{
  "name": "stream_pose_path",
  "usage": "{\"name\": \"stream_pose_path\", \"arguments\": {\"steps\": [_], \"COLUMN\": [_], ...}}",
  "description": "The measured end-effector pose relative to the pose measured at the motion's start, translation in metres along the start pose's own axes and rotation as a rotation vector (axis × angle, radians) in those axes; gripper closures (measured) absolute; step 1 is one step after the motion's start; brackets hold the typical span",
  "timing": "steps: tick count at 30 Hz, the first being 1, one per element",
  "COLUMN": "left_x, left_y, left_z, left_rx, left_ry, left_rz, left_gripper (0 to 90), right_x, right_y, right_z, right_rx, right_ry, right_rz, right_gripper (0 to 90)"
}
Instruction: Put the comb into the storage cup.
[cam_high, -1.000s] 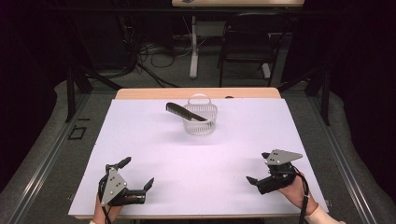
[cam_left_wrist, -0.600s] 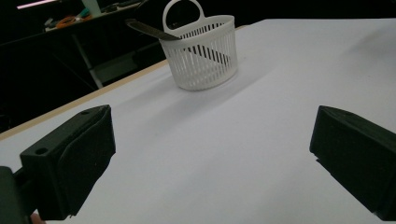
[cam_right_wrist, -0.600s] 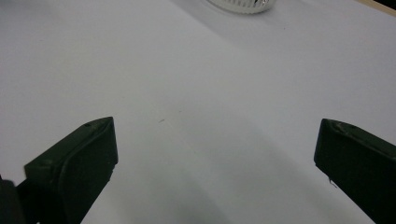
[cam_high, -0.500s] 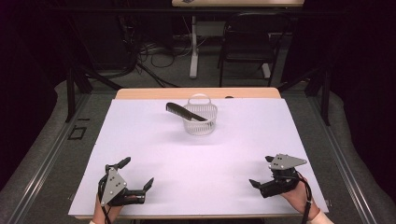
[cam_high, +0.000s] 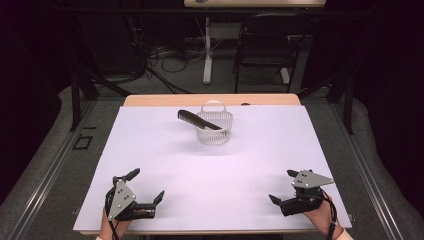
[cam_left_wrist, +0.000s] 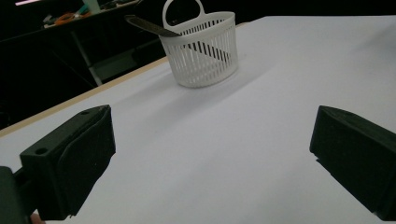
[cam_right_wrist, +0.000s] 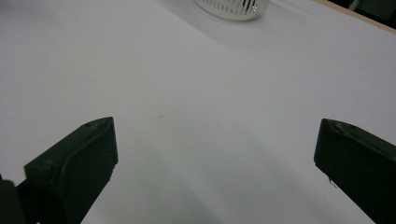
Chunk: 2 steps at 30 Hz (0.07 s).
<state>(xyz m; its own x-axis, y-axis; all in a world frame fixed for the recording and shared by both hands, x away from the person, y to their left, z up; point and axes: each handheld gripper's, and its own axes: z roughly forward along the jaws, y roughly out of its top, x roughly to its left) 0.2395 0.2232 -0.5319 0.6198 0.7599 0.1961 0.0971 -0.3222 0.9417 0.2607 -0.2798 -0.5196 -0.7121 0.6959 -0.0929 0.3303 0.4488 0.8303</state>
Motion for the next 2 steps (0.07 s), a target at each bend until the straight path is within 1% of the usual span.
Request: {"name": "stream_pose_path", "arguments": {"steps": [2], "left_x": [0.0004], "left_y": [-0.0002], "left_z": [0.0004], "left_rx": [0.001], "left_ry": [0.000], "left_rz": [-0.001], "left_gripper": [0.1], "right_x": [-0.0003], "right_y": [-0.0003], "right_z": [-0.0008], "right_rx": [-0.005], "right_ry": [-0.004], "right_rz": [-0.001], "right_gripper": [0.0]}}
